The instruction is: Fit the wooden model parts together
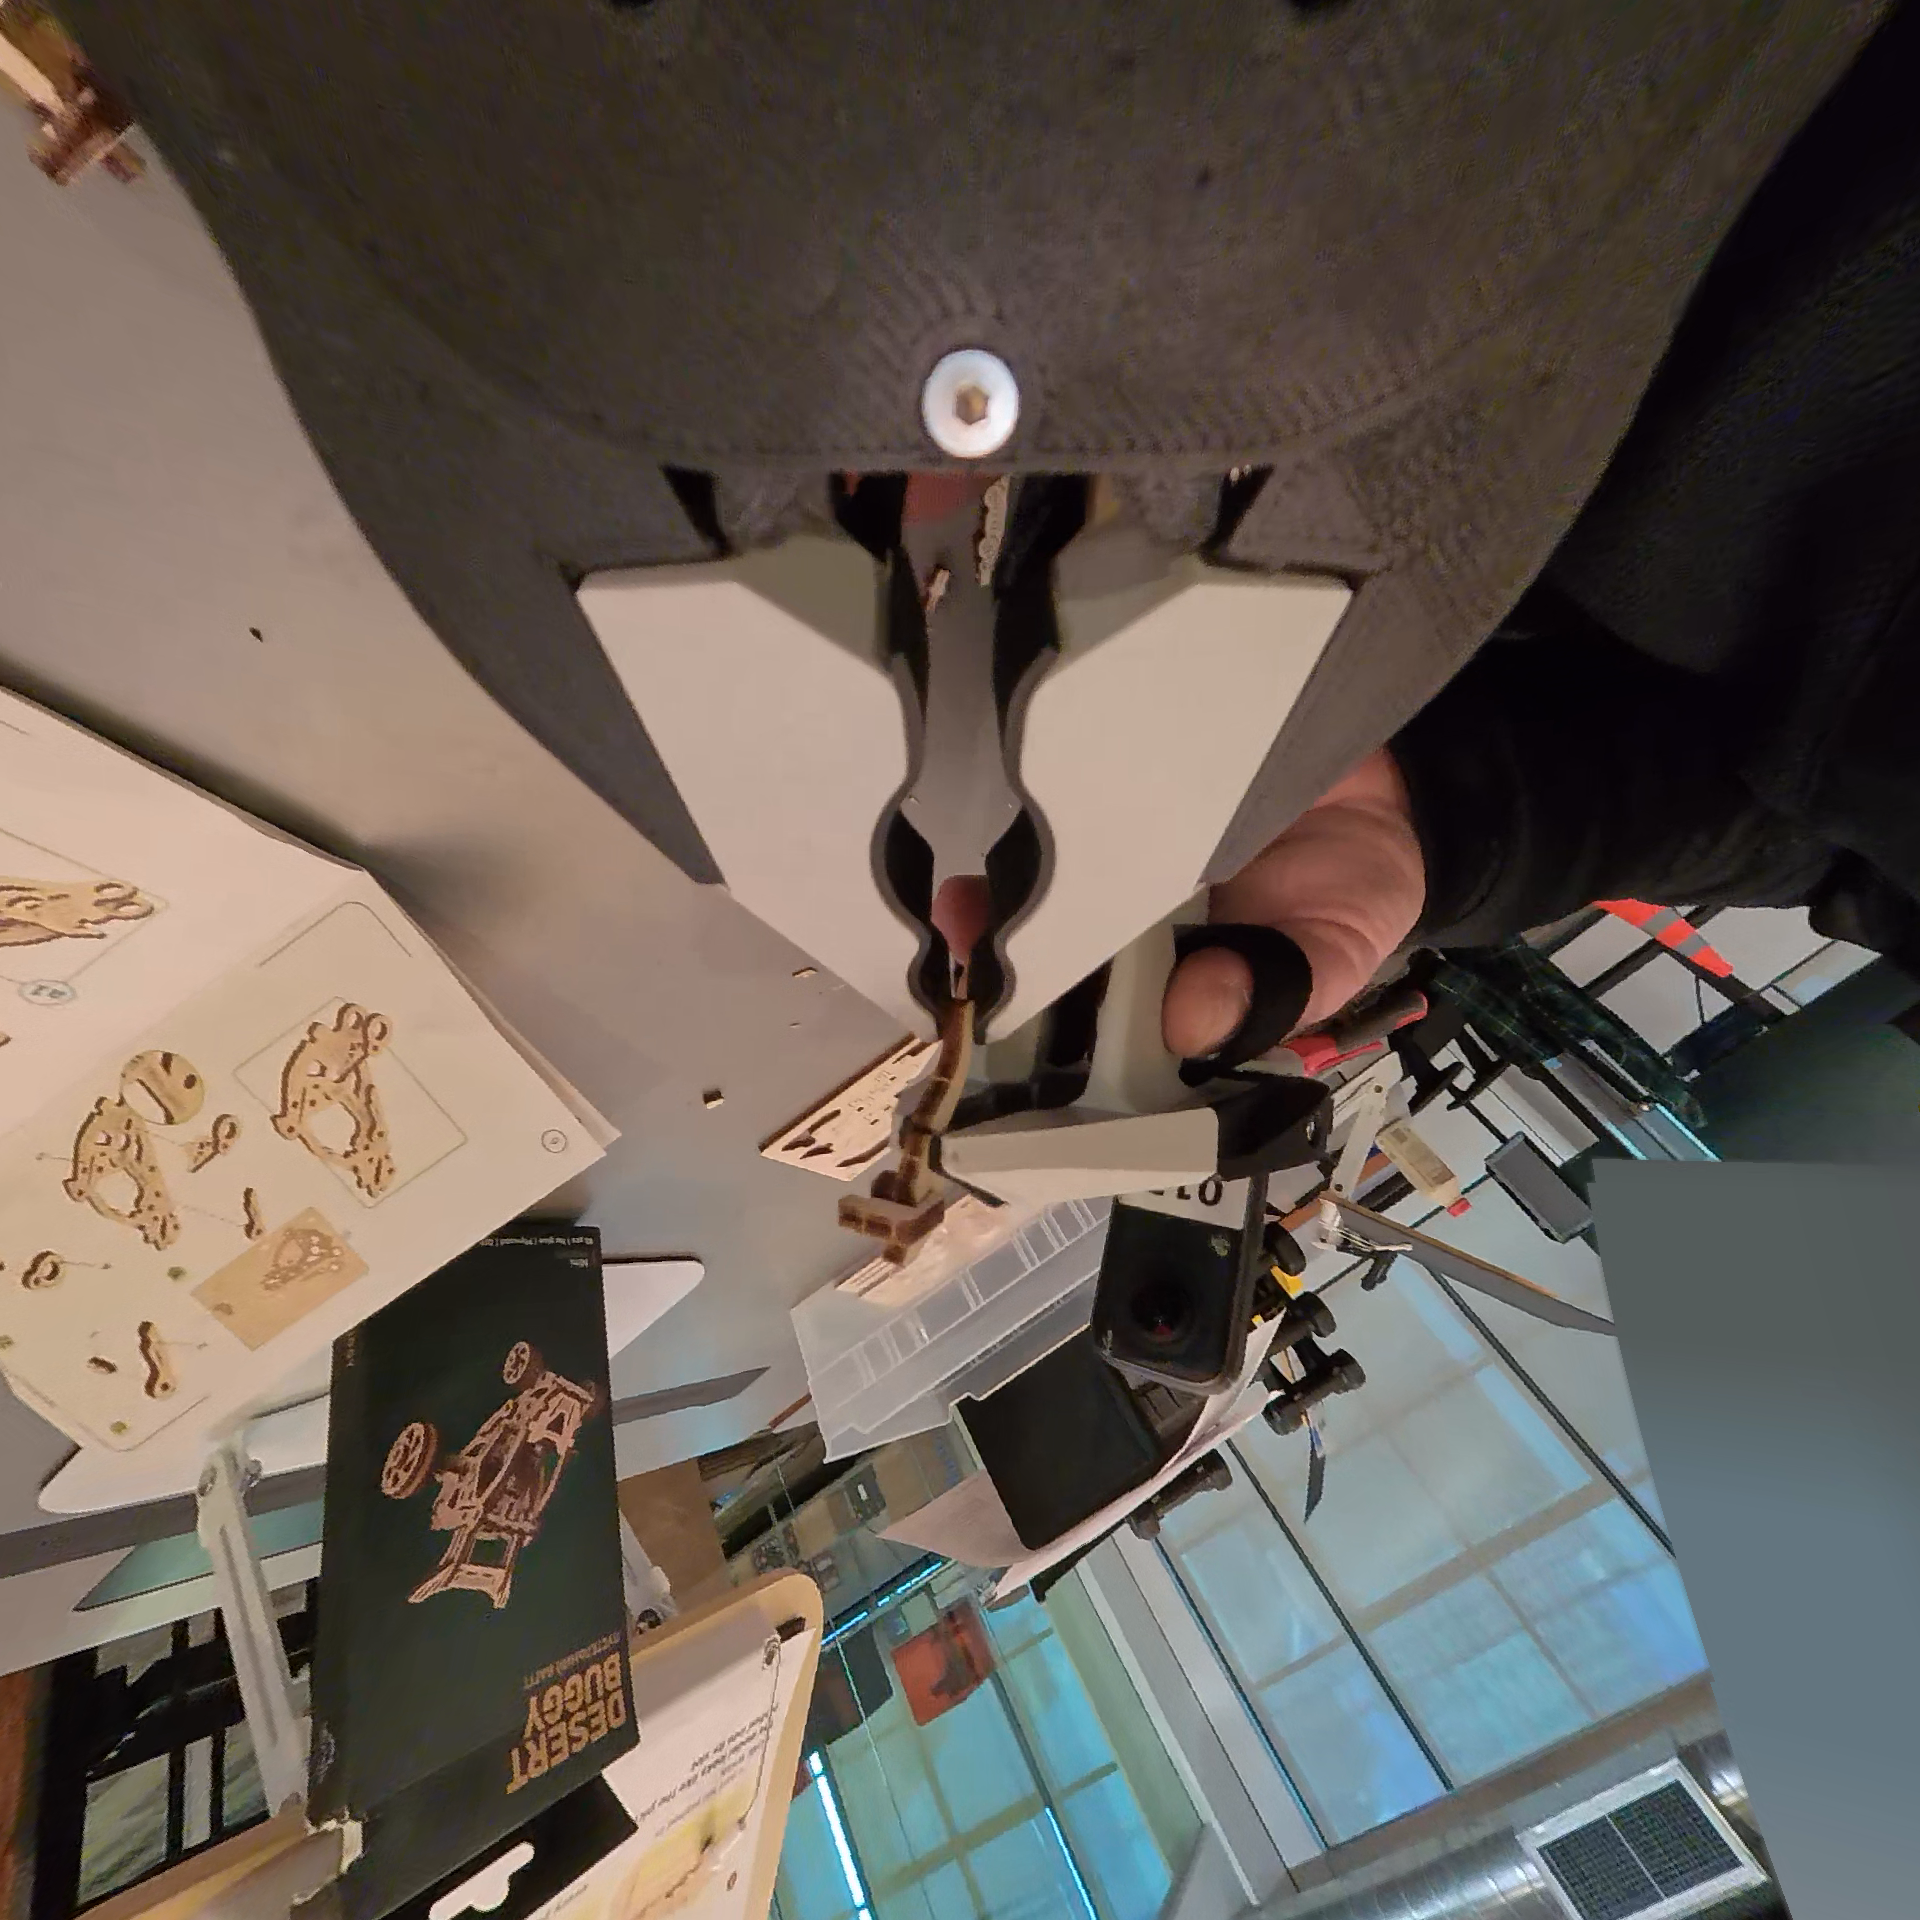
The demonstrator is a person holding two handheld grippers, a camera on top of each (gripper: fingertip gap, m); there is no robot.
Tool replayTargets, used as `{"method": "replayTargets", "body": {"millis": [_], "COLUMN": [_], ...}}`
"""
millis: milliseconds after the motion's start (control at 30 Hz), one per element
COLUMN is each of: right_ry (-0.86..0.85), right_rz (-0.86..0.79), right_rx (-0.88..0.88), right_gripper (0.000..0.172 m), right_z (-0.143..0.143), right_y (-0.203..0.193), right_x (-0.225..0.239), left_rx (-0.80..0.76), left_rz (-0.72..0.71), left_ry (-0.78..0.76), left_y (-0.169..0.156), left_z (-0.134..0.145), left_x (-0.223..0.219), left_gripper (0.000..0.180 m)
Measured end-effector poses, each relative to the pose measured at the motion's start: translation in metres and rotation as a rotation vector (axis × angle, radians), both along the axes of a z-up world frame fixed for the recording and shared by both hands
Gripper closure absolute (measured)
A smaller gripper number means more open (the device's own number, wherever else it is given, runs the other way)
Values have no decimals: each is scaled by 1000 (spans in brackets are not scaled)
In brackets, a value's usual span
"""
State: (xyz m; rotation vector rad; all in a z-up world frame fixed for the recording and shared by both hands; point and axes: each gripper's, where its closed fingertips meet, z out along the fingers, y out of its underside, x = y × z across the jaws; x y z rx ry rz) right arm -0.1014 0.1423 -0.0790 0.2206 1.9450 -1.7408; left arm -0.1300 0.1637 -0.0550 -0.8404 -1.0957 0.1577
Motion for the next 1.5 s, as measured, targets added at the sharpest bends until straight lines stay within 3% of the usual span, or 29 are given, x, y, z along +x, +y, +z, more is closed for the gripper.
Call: {"method": "replayTargets", "body": {"millis": [233,367,467,667,767,933,1167,1233,1333,1500], "right_ry": [38,97,217,631,789,945,1104,1127,1130,969], "right_rz": [-28,-57,-91,-184,-216,-262,-301,-306,-309,-260], "right_rx": [41,70,137,275,309,341,343,339,326,266], "right_gripper": [172,172,172,172,172,172,172,172,172,163], "right_z": [-4,-6,-16,-31,-33,-32,-29,-28,-27,-23], "right_y": [0,-1,-2,-2,-2,-1,-5,-6,-7,-7], "right_x": [-6,-14,-20,-32,-36,-41,-40,-39,-37,-30], "left_rx": [1,-71,-177,-461,-488,-579,-554,-517,-441,-329], "left_rz": [9,50,88,164,163,156,138,127,114,78], "left_ry": [-2,-62,-84,-119,-137,-150,-202,-198,-177,-106], "left_y": [-1,-6,-8,-17,-19,-18,-13,-11,-11,-12], "left_z": [-1,-10,-12,-17,-21,-26,-34,-33,-31,-20], "left_x": [0,-4,-5,-8,-8,-5,-7,-7,-6,-4], "left_gripper": [175,151,138,133,134,153,160,170,171,176]}}
